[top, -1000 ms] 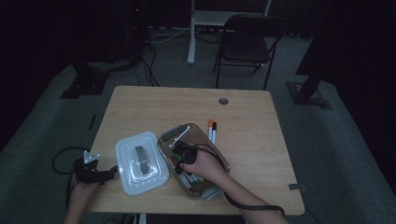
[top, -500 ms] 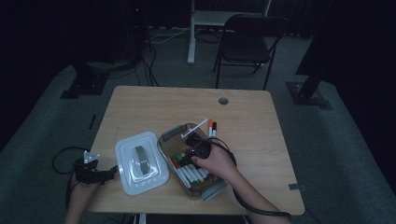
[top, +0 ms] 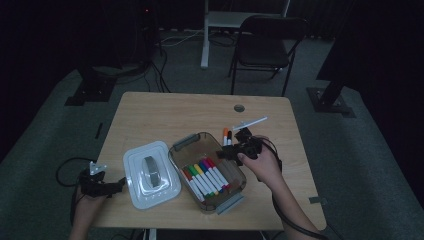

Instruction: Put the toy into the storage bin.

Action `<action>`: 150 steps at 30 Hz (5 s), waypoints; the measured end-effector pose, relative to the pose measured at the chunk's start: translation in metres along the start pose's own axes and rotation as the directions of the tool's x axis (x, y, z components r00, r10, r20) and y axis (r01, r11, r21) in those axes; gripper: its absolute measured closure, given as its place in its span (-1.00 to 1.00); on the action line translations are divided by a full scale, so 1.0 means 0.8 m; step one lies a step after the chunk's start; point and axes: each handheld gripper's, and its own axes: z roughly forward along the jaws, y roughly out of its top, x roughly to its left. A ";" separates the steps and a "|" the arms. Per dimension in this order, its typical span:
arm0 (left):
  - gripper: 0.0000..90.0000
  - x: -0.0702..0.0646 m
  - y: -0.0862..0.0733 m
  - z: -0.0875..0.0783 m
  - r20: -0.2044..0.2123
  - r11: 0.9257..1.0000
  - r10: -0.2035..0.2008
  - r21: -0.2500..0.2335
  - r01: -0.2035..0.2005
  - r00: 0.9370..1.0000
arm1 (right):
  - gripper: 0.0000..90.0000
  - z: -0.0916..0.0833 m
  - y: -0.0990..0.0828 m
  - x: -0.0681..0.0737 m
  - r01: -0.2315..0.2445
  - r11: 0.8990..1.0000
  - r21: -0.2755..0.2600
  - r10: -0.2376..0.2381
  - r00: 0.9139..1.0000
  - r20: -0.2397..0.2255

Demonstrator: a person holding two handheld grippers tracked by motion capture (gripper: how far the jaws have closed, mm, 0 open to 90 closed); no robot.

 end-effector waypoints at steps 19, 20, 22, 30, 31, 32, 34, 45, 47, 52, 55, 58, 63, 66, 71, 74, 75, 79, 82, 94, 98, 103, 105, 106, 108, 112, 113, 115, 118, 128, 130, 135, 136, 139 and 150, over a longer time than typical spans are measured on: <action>-0.99 0.000 0.000 0.000 0.001 1.000 0.000 0.002 0.000 1.000 | 0.26 0.027 -0.027 -0.093 -0.140 0.989 -0.038 0.145 0.968 0.206; -0.99 0.000 0.000 0.000 0.001 1.000 0.000 0.001 0.000 1.000 | 0.26 0.038 -0.030 -0.105 -0.185 0.981 -0.055 0.192 0.958 0.213; -0.99 0.000 0.000 0.000 0.001 1.000 0.000 0.001 0.000 1.000 | 0.26 0.048 -0.033 -0.116 -0.214 0.975 -0.062 0.222 0.949 0.224; -0.99 0.000 0.000 0.000 0.001 1.000 0.000 0.002 0.000 1.000 | 0.27 0.087 -0.027 -0.139 -0.246 0.968 -0.056 0.251 0.927 0.280; -0.99 0.000 0.000 0.000 0.001 1.000 0.000 0.002 0.000 1.000 | 0.27 0.093 -0.025 -0.141 -0.247 0.968 -0.054 0.252 0.927 0.279; -0.99 0.000 0.000 0.000 0.001 1.000 0.000 0.001 0.000 1.000 | 0.27 0.098 -0.023 -0.143 -0.249 0.967 -0.056 0.255 0.925 0.283; -0.99 0.000 0.000 0.000 0.001 1.000 0.000 0.001 0.000 1.000 | 0.27 0.107 -0.021 -0.149 -0.255 0.966 -0.051 0.259 0.923 0.286; -0.99 0.000 0.000 0.000 0.001 1.000 0.000 0.002 0.000 1.000 | 0.21 0.132 -0.024 -0.172 -0.301 0.953 -0.036 0.298 0.909 0.292; -0.99 0.000 0.000 0.000 0.001 1.000 0.000 0.001 0.000 1.000 | 0.21 0.132 -0.023 -0.172 -0.305 0.952 -0.034 0.302 0.908 0.291; -0.99 0.000 0.000 0.000 0.001 1.000 0.000 0.001 0.000 1.000 | 0.20 0.136 -0.024 -0.176 -0.303 0.953 -0.020 0.295 0.907 0.301; -0.99 0.000 0.000 0.000 0.001 1.000 0.000 0.001 0.000 1.000 | 0.19 0.138 -0.024 -0.176 -0.302 0.953 -0.010 0.290 0.905 0.311; -0.99 0.000 0.000 0.000 0.001 1.000 0.001 0.002 -0.001 1.000 | 0.21 0.134 -0.026 -0.177 -0.314 0.949 -0.005 0.298 0.894 0.334; -0.99 0.000 0.000 0.000 0.001 1.000 0.001 0.001 -0.001 1.000 | 0.27 0.118 -0.034 -0.185 -0.349 0.937 -0.017 0.331 0.868 0.371; -0.99 0.000 0.000 0.000 0.001 1.000 0.000 0.002 0.000 1.000 | 0.31 0.109 -0.042 -0.192 -0.359 0.933 -0.004 0.335 0.866 0.371; -0.99 0.000 0.000 0.000 0.001 1.000 0.000 0.001 0.000 1.000 | 0.44 0.094 -0.057 -0.197 -0.386 0.922 -0.005 0.358 0.849 0.388; -0.99 0.000 0.000 0.000 0.001 1.000 0.000 0.001 0.000 1.000 | 0.54 0.088 -0.064 -0.197 -0.380 0.925 0.001 0.344 0.839 0.422; -0.99 0.000 0.000 0.000 0.001 1.000 0.000 0.002 0.000 1.000 | 0.58 0.086 -0.066 -0.197 -0.372 0.928 0.002 0.335 0.837 0.432; -0.99 0.000 0.000 0.000 0.001 1.000 0.000 0.001 0.000 1.000 | 0.68 0.082 -0.069 -0.198 -0.373 0.928 0.009 0.330 0.832 0.445; -0.99 0.000 0.000 0.000 0.001 1.000 0.000 0.001 0.000 1.000 | 0.70 0.079 -0.070 -0.201 -0.410 0.912 0.002 0.369 0.825 0.428; -0.99 0.000 0.000 0.000 0.001 1.000 0.000 0.002 0.000 1.000 | 0.70 0.048 -0.062 -0.191 -0.448 0.891 -0.067 0.443 0.831 0.337; -0.99 0.000 0.000 0.000 0.000 1.000 0.000 0.002 0.000 1.000 | 0.70 0.029 -0.051 -0.178 -0.433 0.897 -0.094 0.440 0.847 0.298; -0.99 0.000 0.000 0.000 0.001 1.000 0.000 0.001 0.000 1.000 | 0.70 0.010 -0.038 -0.156 -0.399 0.908 -0.125 0.418 0.871 0.259; -0.99 0.000 0.000 0.000 0.001 1.000 0.001 0.002 -0.001 1.000 | 0.70 0.002 -0.032 -0.141 -0.375 0.917 -0.132 0.397 0.884 0.245; -0.99 0.000 0.000 0.000 0.001 1.000 0.000 0.002 0.000 1.000 | 0.70 -0.002 -0.028 -0.134 -0.363 0.922 -0.133 0.386 0.891 0.238; -0.99 0.000 0.000 0.000 0.001 1.000 0.000 0.002 0.000 1.000 | 0.70 -0.008 -0.022 -0.119 -0.334 0.932 -0.141 0.358 0.908 0.219; -0.99 0.000 0.000 0.000 0.001 1.000 0.001 0.002 -0.001 1.000 | 0.70 -0.019 -0.009 -0.091 -0.292 0.945 -0.148 0.315 0.934 0.170; -0.99 0.000 0.000 0.000 0.001 1.000 0.000 0.002 0.000 1.000 | 0.70 -0.019 -0.006 -0.084 -0.285 0.948 -0.142 0.306 0.938 0.162; -0.99 0.000 0.000 0.000 0.001 1.000 0.001 0.001 -0.001 1.000 | 0.70 -0.020 -0.003 -0.074 -0.273 0.952 -0.140 0.292 0.946 0.142; -0.99 0.000 0.000 0.000 0.001 1.000 -0.001 0.000 0.001 1.000 | 0.70 -0.018 0.003 -0.055 -0.244 0.962 -0.123 0.259 0.958 0.124; -0.99 0.000 0.000 0.000 0.000 1.000 0.000 0.000 0.000 1.000 | 0.70 -0.006 0.016 -0.007 -0.171 0.982 -0.080 0.175 0.984 0.034; -0.99 0.000 0.000 0.000 0.000 1.000 0.000 0.000 0.000 1.000 | 0.70 0.002 0.019 0.011 -0.148 0.987 -0.056 0.148 0.989 -0.001; -0.99 0.000 0.000 0.000 0.000 1.000 0.000 0.000 0.000 1.000 | 0.70 0.027 0.021 0.033 -0.115 0.993 0.014 0.116 0.990 -0.076; -0.99 0.000 0.000 0.000 0.000 1.000 0.000 0.000 0.000 1.000 | 0.70 0.033 0.021 0.037 -0.109 0.994 0.025 0.111 0.991 -0.077; -0.99 0.000 0.000 0.000 0.000 1.000 0.001 0.000 -0.001 1.000 | 0.70 0.050 0.022 0.047 -0.093 0.994 0.057 0.098 0.992 -0.084; -0.99 0.000 0.000 0.000 0.000 1.000 0.000 0.000 0.000 1.000 | 0.70 0.101 0.014 0.064 -0.060 0.983 0.173 0.075 0.994 -0.083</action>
